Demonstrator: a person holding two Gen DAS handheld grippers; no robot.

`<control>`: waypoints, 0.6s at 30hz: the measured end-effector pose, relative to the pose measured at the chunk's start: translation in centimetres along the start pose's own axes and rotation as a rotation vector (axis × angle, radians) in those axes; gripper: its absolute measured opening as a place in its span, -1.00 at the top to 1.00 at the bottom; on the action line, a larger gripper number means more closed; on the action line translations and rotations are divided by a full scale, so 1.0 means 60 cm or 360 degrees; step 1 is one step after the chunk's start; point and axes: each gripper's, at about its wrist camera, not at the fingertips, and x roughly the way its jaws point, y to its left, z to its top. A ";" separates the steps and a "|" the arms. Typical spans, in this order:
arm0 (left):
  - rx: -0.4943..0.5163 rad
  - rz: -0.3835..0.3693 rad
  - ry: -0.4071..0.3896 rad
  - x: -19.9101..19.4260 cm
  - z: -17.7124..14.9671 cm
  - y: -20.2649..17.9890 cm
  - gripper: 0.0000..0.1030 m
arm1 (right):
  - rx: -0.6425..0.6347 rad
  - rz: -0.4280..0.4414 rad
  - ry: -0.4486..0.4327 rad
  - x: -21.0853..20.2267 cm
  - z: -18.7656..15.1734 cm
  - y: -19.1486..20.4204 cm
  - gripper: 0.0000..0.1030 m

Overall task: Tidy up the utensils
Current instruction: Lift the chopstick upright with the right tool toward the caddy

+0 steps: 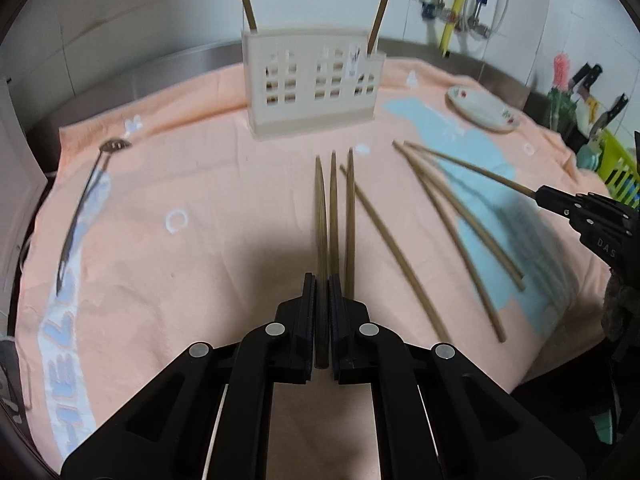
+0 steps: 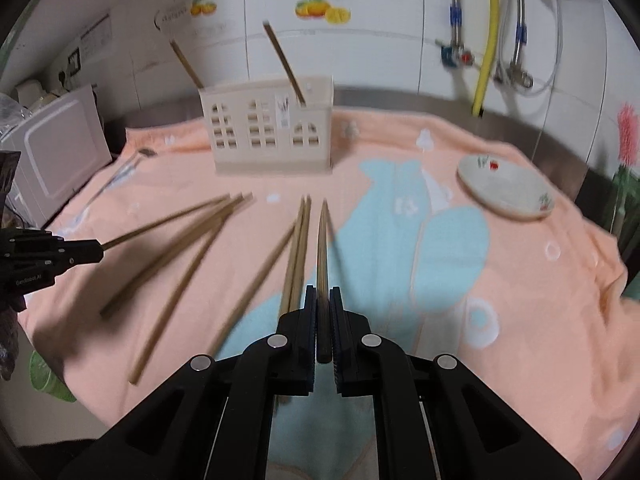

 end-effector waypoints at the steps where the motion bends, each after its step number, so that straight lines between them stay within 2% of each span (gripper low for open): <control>1: 0.0000 0.0001 -0.0029 -0.007 0.005 0.000 0.89 | -0.0007 0.0000 -0.0024 -0.005 0.009 0.001 0.87; 11: -0.0018 -0.0007 -0.0209 -0.046 0.067 0.004 0.89 | -0.0063 0.0034 -0.0120 -0.013 0.105 -0.001 0.87; 18: -0.0004 0.0016 -0.0246 -0.052 0.117 0.008 0.90 | -0.0059 0.0093 -0.0096 -0.004 0.196 -0.018 0.87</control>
